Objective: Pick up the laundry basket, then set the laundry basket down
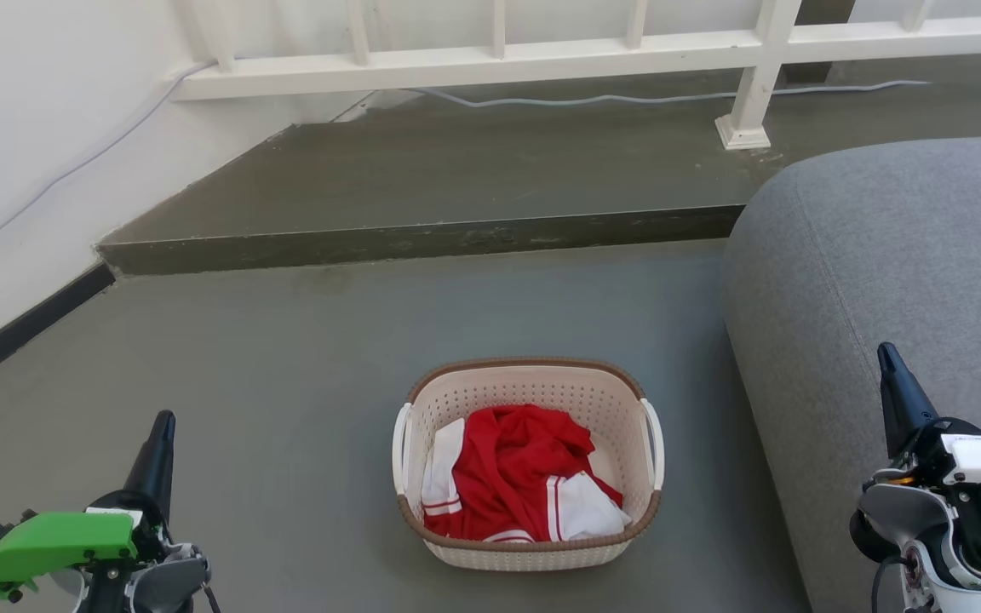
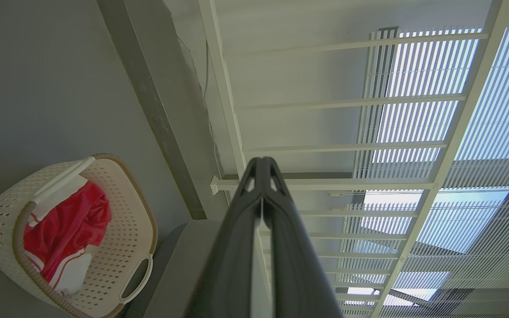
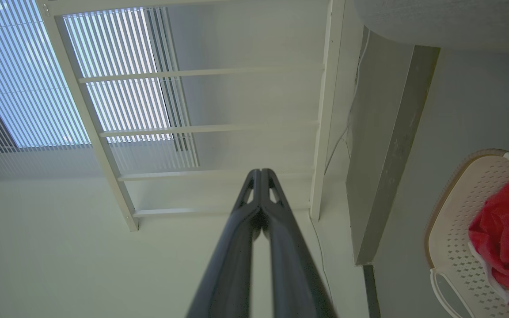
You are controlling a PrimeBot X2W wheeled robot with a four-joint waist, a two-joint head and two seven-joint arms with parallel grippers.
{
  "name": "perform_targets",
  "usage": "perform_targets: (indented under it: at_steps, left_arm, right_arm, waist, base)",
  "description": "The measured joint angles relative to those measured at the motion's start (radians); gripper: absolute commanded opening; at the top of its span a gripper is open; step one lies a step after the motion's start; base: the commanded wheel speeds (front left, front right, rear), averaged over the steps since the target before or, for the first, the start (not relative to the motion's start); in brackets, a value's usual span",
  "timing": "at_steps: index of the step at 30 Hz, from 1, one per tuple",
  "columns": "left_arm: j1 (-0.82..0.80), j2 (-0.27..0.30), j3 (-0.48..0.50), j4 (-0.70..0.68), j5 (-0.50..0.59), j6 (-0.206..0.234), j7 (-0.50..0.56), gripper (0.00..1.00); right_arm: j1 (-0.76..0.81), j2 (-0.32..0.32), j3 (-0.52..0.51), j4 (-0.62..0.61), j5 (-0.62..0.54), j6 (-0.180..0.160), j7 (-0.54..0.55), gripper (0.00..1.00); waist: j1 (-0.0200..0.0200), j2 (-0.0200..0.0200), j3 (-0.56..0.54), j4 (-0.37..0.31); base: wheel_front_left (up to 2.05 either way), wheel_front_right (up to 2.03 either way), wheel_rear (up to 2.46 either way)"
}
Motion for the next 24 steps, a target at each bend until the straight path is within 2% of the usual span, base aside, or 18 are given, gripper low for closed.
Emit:
perform_targets:
  at_steps: [4,5,24]
  left_arm:
    - [0.017,-0.012,-0.001,0.030,0.000,0.001,0.000,0.00]
    - [0.027,-0.019,-0.002,0.043,0.000,0.001,0.000,1.00]
    - [0.042,-0.020,-0.038,0.006,0.029,0.001,-0.057,1.00]
  right_arm:
    - [0.023,0.012,0.002,0.029,0.000,-0.001,0.000,0.00]
    - [0.035,0.018,0.003,0.041,0.000,-0.002,-0.001,1.00]
    - [0.051,0.020,0.020,-0.016,-0.036,-0.002,-0.045,1.00]
  waist:
    - [0.0000,0.0000,0.000,0.000]
    - [0.0000,0.0000,0.000,0.000]
    - [0.0000,0.0000,0.005,0.002]
  base:
    - [0.00,0.00,0.00]
    - [0.00,0.00,0.00]
    - [0.00,0.00,0.00]
